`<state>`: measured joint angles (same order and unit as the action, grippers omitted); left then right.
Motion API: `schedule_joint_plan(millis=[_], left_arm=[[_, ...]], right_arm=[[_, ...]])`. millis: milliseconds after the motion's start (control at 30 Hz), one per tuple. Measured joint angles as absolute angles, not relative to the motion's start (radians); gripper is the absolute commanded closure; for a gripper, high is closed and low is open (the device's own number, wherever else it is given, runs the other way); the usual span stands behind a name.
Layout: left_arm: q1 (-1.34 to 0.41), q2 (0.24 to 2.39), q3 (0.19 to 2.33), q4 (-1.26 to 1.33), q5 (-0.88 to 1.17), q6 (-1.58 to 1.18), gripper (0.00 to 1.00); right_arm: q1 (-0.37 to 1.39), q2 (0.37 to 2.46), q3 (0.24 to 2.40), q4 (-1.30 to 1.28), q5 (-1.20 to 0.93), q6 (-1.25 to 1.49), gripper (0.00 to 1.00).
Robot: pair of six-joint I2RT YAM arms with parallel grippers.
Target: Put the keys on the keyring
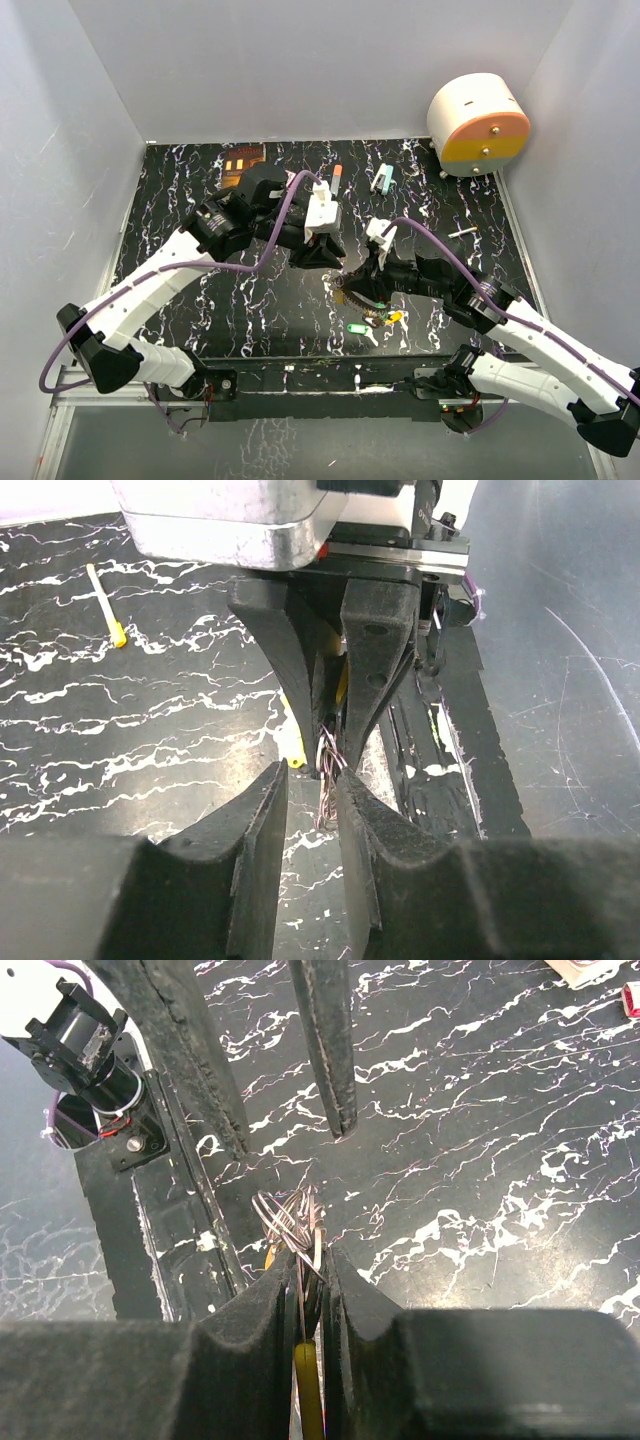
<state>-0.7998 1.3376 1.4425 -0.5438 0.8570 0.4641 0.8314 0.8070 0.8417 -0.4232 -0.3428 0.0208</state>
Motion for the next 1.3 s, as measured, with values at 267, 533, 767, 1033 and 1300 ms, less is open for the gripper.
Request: schedule_joint_plan(millis=[267, 533, 767, 1033, 1300], left_arm=[[-0.8, 1.368, 1.448, -0.579, 0.825, 0.471, 0.73], [-0.8, 1.442, 1.525, -0.632, 0.816, 0.457, 0.73], [-0.8, 1.444, 1.549, -0.682, 0.788, 0.463, 0.74], [-0.801, 1.457, 1.629, -0.731, 0.748, 0.482, 0.75], [-0.837, 1.528, 1.64, -0.76, 0.734, 0.492, 0.75]], right_arm=[[0.831, 0.818, 0.86, -0.432, -0.337, 0.024, 0.92], [0.831, 0.834, 0.876, -0.447, -0.309, 0.028, 0.92], [0.831, 0.846, 0.886, -0.473, -0.256, 0.047, 0.92], [0.831, 0.89, 0.961, -0.543, -0.177, 0.089, 0.92], [0.831, 0.915, 1.001, -0.581, -0.122, 0.12, 0.92]])
